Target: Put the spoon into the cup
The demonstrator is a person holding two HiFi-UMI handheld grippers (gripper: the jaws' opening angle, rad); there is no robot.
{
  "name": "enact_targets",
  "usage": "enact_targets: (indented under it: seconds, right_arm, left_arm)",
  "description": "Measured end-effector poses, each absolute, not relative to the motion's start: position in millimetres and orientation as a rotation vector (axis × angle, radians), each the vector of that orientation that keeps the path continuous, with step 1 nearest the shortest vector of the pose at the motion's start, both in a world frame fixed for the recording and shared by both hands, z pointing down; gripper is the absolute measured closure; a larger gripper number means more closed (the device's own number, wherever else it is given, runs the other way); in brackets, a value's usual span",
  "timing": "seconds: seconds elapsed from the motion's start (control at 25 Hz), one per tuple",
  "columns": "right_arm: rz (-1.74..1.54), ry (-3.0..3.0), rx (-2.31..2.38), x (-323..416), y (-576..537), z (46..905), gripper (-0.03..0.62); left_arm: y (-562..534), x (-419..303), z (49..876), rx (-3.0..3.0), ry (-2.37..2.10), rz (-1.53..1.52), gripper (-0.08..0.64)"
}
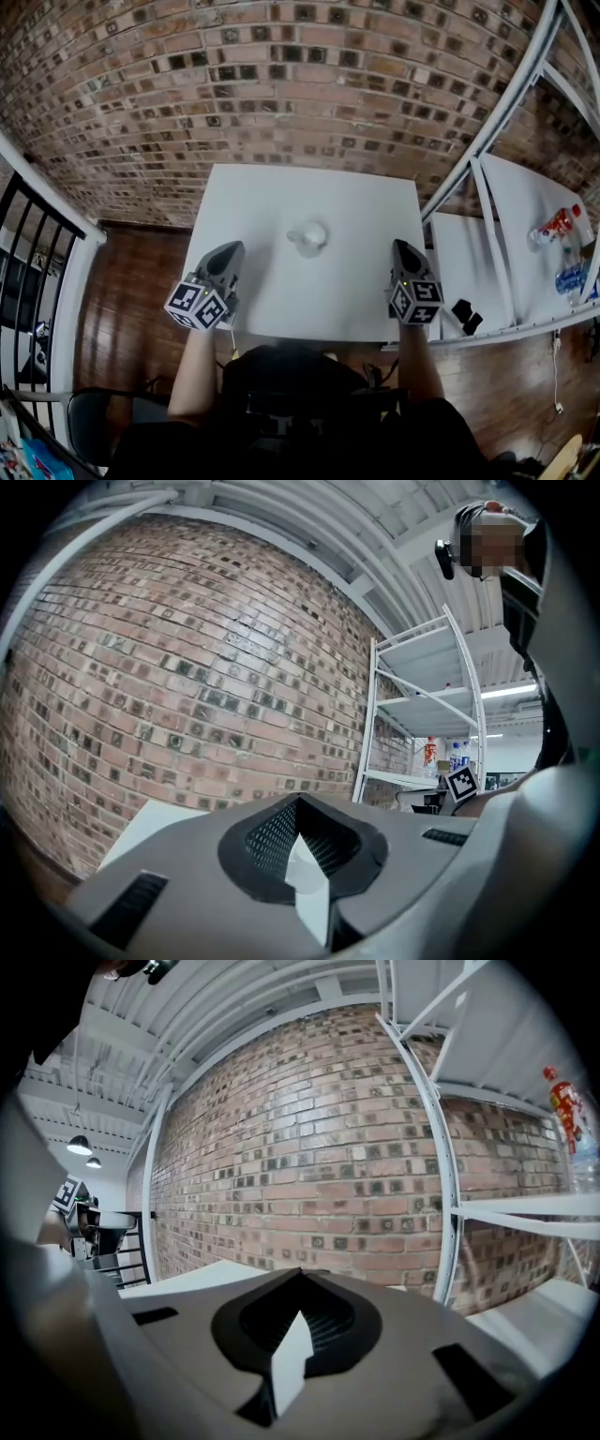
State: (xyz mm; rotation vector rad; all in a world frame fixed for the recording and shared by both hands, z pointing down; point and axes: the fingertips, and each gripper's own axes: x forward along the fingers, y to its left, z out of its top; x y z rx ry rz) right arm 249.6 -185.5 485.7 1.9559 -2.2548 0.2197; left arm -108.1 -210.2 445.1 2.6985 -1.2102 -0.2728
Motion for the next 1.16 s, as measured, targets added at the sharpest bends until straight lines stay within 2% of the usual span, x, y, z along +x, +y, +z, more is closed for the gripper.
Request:
enact_targets:
  seconds: [1.16]
  right_arm:
    - [0.253, -2.243, 1.887, 236, -180, 507, 0.591]
  left_arm:
    - [-196, -111, 445, 2.686, -1.217, -0.301, 0.557]
